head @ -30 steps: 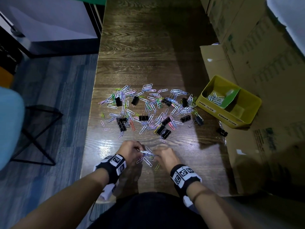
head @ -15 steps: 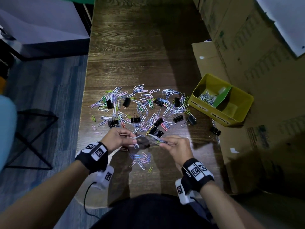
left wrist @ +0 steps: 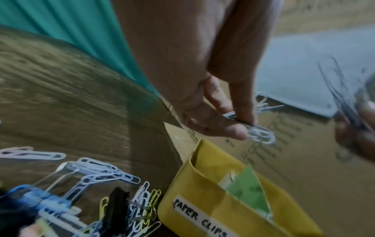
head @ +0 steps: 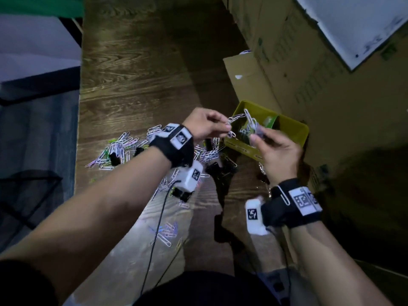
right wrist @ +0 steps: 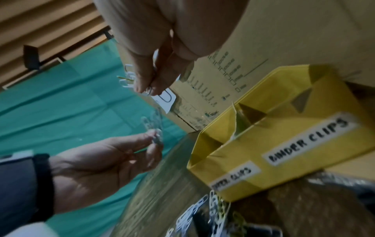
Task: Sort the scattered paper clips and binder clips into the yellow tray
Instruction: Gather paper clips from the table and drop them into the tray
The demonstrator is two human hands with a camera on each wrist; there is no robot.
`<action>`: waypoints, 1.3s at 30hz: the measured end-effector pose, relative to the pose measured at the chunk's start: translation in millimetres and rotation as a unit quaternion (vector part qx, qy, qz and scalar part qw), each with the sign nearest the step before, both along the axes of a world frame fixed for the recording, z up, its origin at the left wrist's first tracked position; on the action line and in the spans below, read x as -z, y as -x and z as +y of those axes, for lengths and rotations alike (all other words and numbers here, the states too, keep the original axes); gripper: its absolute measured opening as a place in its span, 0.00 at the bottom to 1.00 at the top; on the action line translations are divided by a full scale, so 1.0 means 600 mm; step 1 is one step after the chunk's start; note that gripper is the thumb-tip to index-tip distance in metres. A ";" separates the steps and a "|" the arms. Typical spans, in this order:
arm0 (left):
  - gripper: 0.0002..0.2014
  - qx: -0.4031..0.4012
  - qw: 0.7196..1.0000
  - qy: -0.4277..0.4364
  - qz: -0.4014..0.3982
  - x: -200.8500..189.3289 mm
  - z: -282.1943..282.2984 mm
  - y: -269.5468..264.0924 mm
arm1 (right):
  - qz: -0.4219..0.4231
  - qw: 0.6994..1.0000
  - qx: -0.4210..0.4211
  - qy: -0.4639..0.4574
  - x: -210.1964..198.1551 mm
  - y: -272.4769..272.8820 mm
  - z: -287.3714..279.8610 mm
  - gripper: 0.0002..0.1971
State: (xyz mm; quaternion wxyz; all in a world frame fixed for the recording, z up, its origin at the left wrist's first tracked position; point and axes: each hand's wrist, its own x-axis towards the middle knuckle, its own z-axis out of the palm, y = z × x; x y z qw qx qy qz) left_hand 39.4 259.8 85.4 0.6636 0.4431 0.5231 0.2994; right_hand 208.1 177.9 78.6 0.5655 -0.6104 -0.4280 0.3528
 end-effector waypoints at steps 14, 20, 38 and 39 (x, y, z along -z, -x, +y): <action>0.11 0.082 0.971 -0.073 0.213 0.072 0.061 -0.065 | -0.218 0.960 -0.072 0.163 0.074 -0.058 0.156 0.14; 0.06 -0.078 0.993 -0.027 0.087 0.051 -0.009 0.025 | -0.340 0.884 -0.218 0.237 0.083 -0.036 0.151 0.22; 0.24 0.126 0.850 -0.102 0.501 0.191 -0.416 0.300 | -0.446 0.641 -0.602 0.165 0.170 0.209 -0.207 0.45; 0.23 0.138 0.850 -0.112 0.497 0.193 -0.421 0.291 | -0.463 0.635 -0.595 0.168 0.175 0.220 -0.219 0.47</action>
